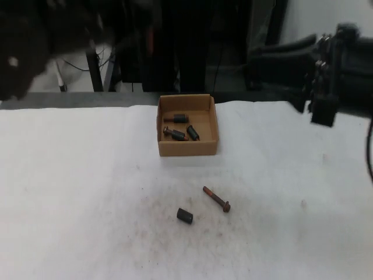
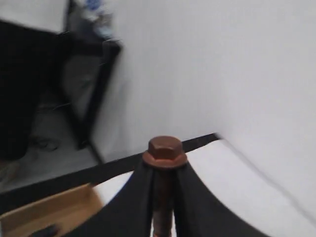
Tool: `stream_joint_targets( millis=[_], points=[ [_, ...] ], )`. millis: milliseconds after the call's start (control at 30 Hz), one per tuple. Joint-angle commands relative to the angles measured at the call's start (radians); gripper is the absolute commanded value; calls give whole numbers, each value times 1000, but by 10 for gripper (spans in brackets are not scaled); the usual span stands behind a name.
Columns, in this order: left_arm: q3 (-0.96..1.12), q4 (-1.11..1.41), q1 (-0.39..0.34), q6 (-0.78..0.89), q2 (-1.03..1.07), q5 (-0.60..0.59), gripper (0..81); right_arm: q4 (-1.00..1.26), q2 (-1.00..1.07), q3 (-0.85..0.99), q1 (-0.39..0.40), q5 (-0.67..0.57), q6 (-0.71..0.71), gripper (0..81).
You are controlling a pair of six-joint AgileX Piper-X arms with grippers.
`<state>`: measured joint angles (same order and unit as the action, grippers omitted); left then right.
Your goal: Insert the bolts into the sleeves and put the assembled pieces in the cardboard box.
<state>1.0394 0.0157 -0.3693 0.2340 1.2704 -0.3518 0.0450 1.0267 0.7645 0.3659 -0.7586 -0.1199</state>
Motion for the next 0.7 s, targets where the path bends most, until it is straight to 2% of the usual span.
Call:
stream_joint_targets(
  millis=[0, 100, 233, 333, 500, 667],
  points=[
    [7, 111, 4, 114, -18, -314, 3, 1, 55, 7, 43, -3, 8, 6],
    [7, 165, 4, 184, -18, -403, 3, 61, 93, 7, 99, -3, 8, 6],
    [4, 235, 10, 211, -18, -383, 3, 228, 116, 7, 148, 4, -21, 6],
    [4, 326, 19, 265, -18, -385, 3, 287, 125, 7, 149, 5, -71, 6],
    [4, 450, 20, 377, -18, -401, 3, 342, 144, 7, 151, 5, -71, 6],
    [1, 474, 20, 378, -18, -457, 3, 365, 168, 7, 151, 5, -123, 6]
  ],
)
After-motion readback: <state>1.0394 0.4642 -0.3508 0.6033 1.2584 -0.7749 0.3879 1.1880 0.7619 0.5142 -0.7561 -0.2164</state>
